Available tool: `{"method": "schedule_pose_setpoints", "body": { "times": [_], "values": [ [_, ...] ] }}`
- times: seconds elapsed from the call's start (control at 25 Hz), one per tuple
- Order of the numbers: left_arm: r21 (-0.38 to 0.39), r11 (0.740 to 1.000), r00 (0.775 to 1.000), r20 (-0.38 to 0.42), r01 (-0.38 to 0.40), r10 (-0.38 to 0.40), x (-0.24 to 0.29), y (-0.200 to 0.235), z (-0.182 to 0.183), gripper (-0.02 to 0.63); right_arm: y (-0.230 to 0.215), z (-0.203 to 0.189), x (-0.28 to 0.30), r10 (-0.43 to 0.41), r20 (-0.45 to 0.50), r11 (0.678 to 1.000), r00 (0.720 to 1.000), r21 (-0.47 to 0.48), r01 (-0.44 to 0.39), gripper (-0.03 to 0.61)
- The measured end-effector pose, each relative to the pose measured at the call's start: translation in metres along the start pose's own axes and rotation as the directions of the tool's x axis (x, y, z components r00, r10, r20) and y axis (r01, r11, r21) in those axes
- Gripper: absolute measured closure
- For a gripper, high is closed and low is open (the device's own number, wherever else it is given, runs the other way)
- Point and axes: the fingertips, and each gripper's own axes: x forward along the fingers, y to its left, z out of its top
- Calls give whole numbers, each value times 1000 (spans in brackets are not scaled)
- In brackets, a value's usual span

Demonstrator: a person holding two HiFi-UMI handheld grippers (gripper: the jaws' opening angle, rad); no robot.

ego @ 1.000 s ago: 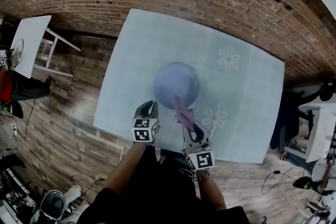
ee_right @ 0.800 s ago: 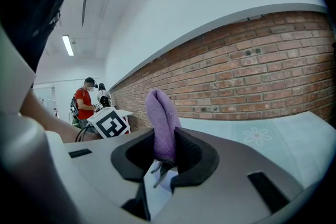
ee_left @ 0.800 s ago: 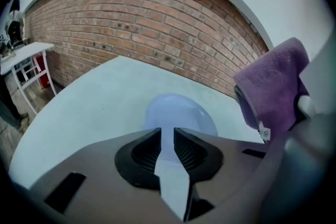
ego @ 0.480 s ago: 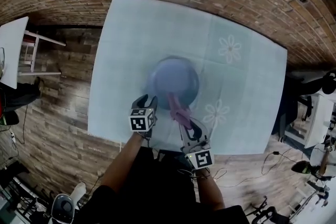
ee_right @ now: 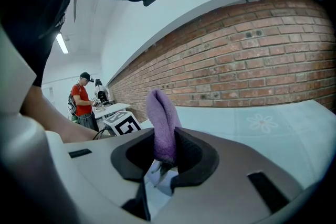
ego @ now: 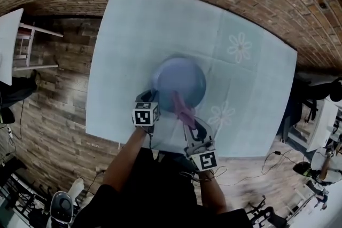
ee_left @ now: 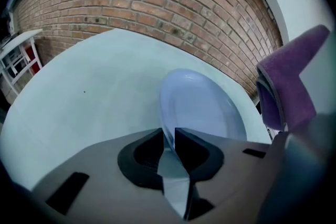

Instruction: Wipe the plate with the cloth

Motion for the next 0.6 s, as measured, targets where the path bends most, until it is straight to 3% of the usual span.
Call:
{"method": "schedule_pose_setpoints", "body": {
  "times": [0.32, 0.48, 0.6],
  "values": [
    [172, 985, 997, -79, 28, -15, -14, 15, -12, 541, 0, -20, 2, 33, -60, 999, 998, 0, -33, 488],
    [143, 989, 998, -60, 38, -29, -11, 16, -12, 526, 5, -38, 14, 110, -117, 993, 987, 42, -106, 486],
    [98, 993, 996, -54, 70, -65, -11, 15, -11, 534, 7, -54, 28, 213, -178, 974, 961, 117, -194, 486]
  ]
}}
